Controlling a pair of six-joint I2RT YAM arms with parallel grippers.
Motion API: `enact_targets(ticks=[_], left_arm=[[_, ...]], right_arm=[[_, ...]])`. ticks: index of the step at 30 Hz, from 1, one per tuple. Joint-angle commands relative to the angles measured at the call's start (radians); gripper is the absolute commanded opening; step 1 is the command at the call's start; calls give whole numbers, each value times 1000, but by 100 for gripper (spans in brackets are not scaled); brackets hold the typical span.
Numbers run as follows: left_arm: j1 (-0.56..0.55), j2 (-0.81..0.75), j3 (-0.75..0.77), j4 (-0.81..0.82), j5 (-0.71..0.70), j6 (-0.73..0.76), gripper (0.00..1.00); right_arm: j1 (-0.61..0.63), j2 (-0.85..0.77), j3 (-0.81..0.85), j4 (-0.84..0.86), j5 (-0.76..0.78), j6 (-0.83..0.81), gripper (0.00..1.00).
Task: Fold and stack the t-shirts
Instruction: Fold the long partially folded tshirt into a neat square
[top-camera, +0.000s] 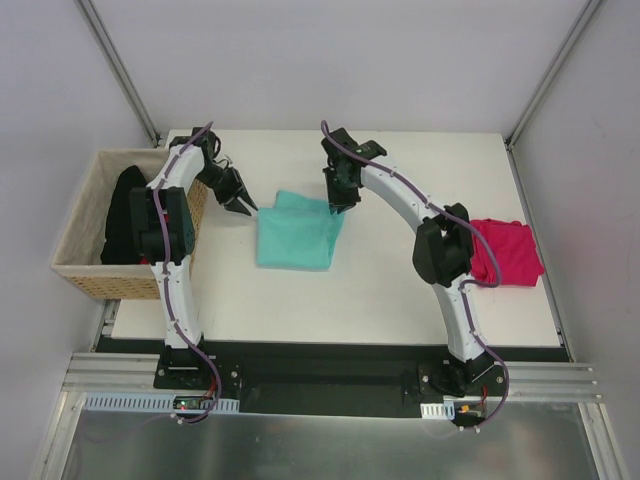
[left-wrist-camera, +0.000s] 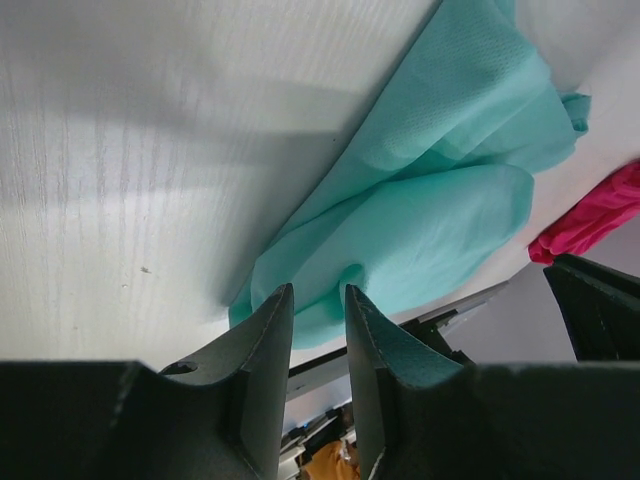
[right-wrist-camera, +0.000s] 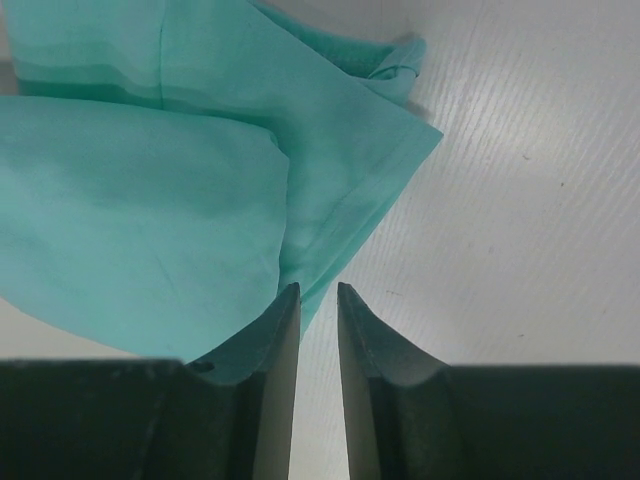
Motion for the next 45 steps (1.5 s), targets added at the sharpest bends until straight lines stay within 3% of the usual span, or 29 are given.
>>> enact_targets(ticks=[1,26,30,31,34,45], left_arm=[[-7,3,58,-30,44,7,27],[-81,110,182,-67,64,-19,28],[-82,116,194,-67,73,-22,17],[-82,121,199,-69,76,-22,8],[-82,121,196,-69,76,-22,2],[-82,122,188,-69,78,-21,1]], right_arm=[[-16,5,64,-13,-46,11,25],[-39,57,84,1,-126,-3,26],[-41,72,89,7,-141,1,26],[-41,75,92,6,-147,1,26],[-41,86,92,9,-153,7,26],[-46,115,51,44,-199,29,29]])
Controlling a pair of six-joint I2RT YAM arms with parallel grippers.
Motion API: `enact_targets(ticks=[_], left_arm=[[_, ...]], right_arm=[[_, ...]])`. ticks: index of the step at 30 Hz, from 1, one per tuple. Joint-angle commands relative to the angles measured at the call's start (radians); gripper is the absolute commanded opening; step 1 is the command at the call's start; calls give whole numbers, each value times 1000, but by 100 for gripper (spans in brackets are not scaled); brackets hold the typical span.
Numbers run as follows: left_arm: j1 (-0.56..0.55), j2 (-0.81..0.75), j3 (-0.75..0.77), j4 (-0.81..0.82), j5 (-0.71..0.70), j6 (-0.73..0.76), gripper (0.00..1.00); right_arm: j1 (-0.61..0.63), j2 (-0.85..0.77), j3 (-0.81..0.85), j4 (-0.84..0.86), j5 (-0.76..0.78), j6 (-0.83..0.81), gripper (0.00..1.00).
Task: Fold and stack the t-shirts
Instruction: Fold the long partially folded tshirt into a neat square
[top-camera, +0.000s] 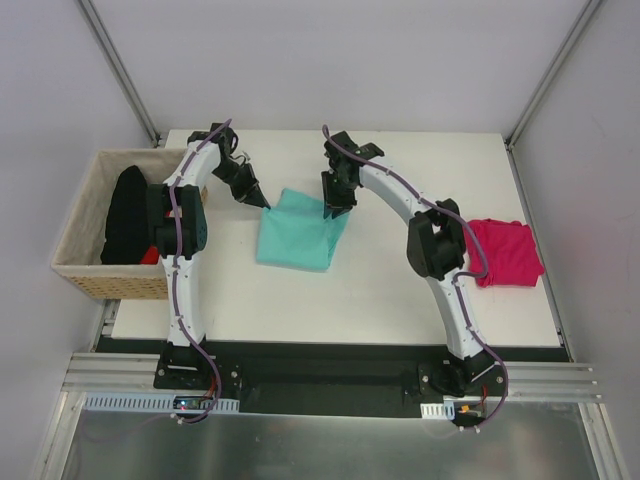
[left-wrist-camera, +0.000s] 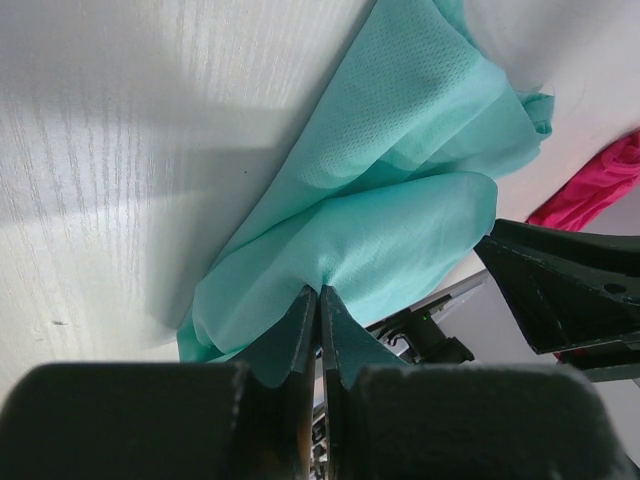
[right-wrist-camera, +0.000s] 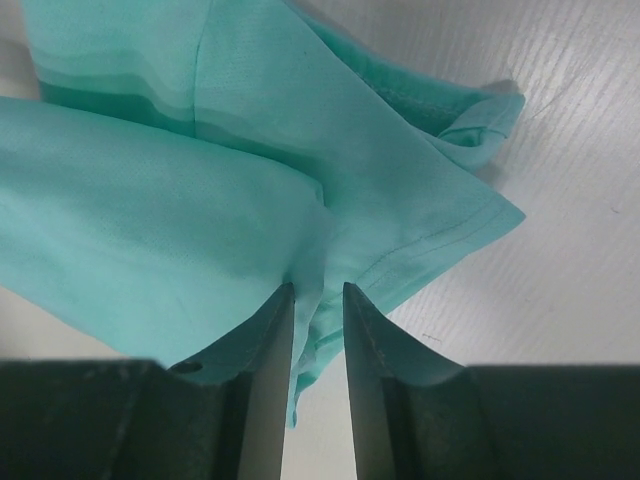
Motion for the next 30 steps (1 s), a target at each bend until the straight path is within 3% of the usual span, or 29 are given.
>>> enact_targets(ticks=[1,7,10,11,12,30], left_arm=[[-2,9,26,-31,27,-3,1],[-4,9,22,-31,25,-7,1],[-4,5,14,-32,23,-8,1],[-5,6,12,-32,23,-8,1],[-5,5,11,-31,22,-8,1],[-41,-15,55,-32,31,-26,0]], right_arm=[[-6,11,-1,15,-36,19,29],[-6,20,-17,27,-62,15,28],[-6,17,-30,41,-79,12,17],[-6,14,-37,46,-80,10,5],[-6,11,-38,47,-80,9,1],[22,-179,-178,130,156,-13,1]])
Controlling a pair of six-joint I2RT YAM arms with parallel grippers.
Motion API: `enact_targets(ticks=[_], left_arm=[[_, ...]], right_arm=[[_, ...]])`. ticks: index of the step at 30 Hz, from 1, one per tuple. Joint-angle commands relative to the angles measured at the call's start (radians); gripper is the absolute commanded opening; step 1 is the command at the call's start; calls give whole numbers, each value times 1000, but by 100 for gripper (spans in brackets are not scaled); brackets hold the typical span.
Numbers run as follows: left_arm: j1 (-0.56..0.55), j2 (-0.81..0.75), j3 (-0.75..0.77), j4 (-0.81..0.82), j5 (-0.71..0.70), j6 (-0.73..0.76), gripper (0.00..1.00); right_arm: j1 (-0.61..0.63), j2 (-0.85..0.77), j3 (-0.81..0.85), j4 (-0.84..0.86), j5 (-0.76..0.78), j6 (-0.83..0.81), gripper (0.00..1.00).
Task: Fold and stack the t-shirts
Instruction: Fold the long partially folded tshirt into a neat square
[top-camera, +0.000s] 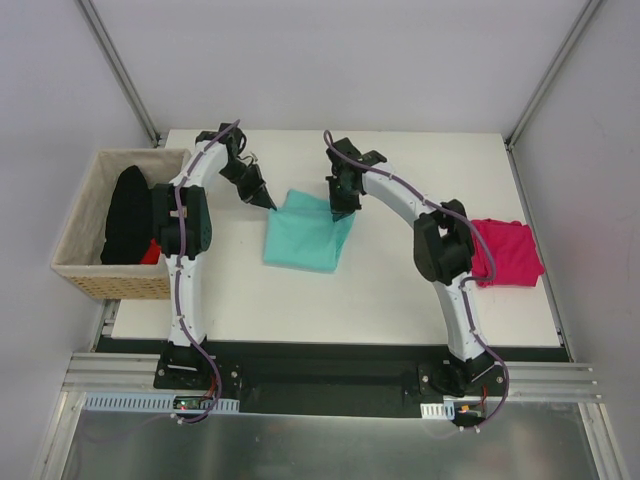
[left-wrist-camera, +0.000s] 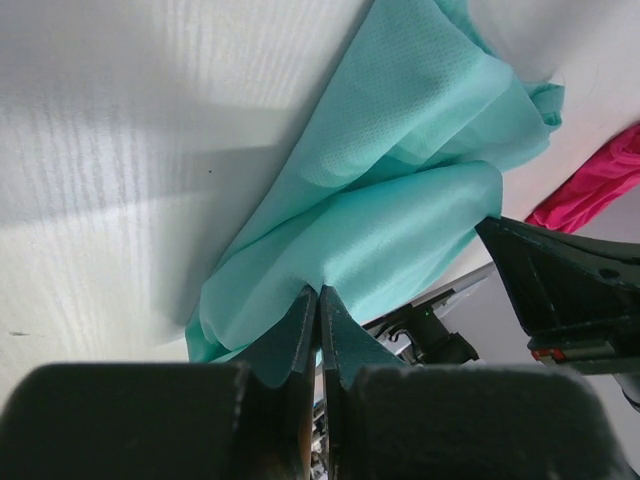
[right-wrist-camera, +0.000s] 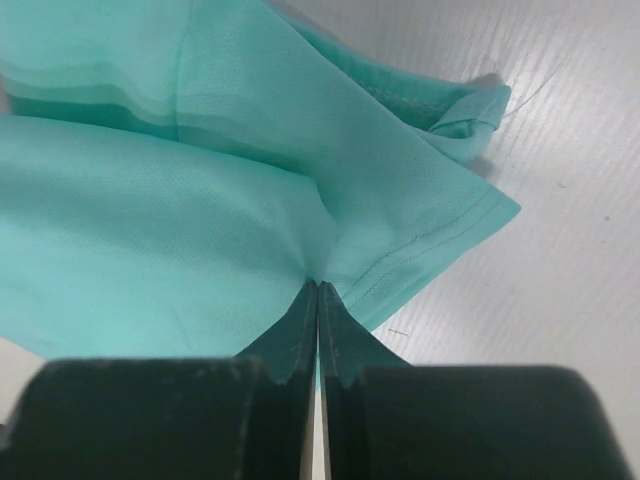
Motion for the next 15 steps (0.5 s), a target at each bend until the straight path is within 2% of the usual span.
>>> enact_targets(ticks=[1,15], left_arm=[[-13,-27,49,-28,32,-14,0],[-42,-30,88,-26,50,-8,1]], right_arm=[[14,-109,11,25,91,-17,1],[22,-149,-7,28,139,-24,1]])
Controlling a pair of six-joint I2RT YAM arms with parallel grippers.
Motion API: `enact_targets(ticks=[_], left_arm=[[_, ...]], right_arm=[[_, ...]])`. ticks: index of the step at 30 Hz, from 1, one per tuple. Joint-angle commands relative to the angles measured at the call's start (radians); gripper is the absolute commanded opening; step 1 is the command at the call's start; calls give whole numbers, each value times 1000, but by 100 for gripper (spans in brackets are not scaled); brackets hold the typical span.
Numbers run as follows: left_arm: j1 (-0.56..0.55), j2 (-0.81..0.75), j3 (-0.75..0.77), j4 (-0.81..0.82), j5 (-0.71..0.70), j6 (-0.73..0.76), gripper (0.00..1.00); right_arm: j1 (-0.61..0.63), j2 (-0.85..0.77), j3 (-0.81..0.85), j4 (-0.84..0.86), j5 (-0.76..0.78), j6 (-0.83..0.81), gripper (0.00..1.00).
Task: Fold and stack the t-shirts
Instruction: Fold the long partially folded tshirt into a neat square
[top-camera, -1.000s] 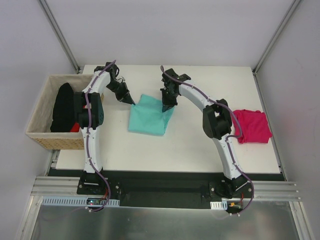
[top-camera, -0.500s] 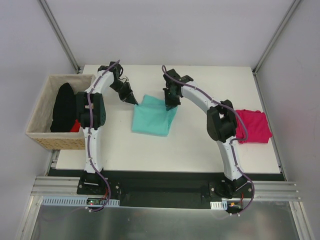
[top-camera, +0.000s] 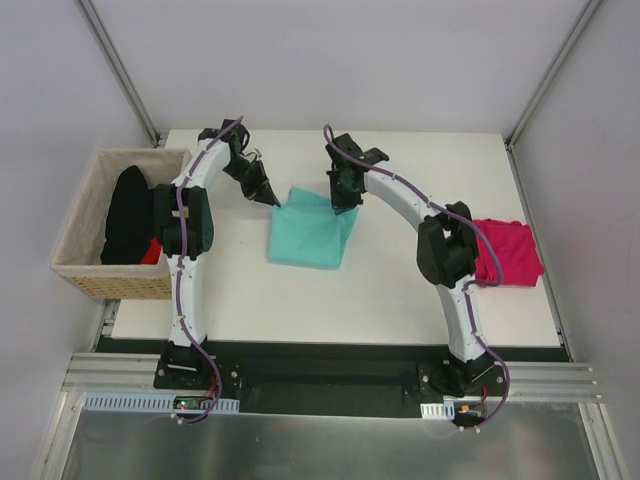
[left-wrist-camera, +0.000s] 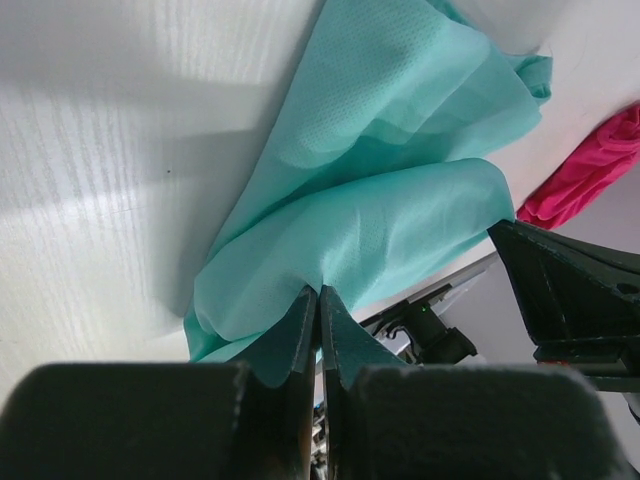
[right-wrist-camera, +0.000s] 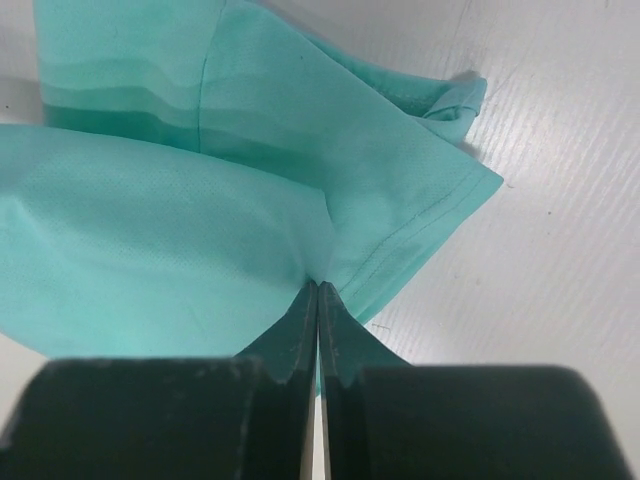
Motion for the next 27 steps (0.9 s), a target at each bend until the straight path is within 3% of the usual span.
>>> enact_targets(ticks=[1,27], left_arm=[[-20,-29,64,-25,30,-6,1],[-77,80,176,-74,67,67,2]], right_arm=[[10,-101,-8,21,50,-10,1],[39,-151,-36,14,281,26,1]])
